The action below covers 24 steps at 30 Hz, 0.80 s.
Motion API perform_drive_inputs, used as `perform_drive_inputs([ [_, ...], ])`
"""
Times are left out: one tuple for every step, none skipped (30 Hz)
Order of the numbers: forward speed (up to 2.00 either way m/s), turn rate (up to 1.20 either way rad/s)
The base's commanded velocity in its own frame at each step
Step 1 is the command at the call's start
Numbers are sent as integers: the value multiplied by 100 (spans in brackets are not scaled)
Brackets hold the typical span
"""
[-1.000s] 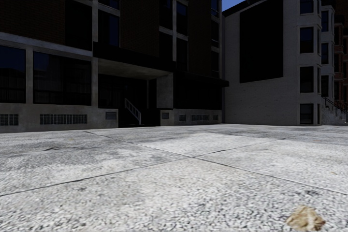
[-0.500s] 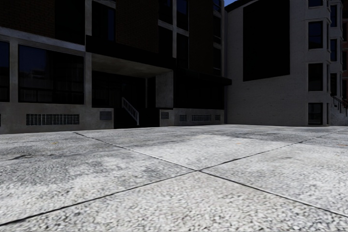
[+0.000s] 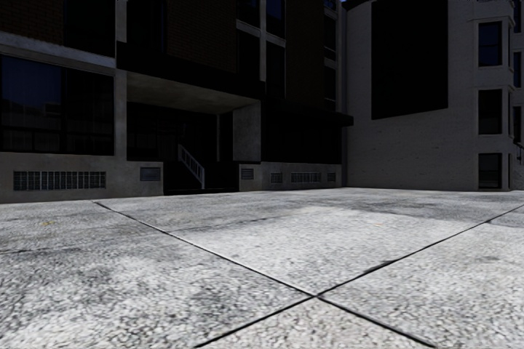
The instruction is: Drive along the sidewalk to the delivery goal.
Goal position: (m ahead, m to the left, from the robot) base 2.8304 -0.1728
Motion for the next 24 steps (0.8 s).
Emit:
perform_drive_inputs([
  [174,0],
  [174,0],
  [174,0],
  [174,0],
  [174,0],
  [174,0],
  [174,0],
  [174,0],
  [174,0],
  [174,0],
  [174,0],
  [174,0],
  [174,0],
  [174,0],
  [174,0],
  [174,0],
  [174,0],
  [174,0],
  [174,0],
  [174,0],
  [174,0],
  [174,0],
  [174,0],
  [174,0],
])
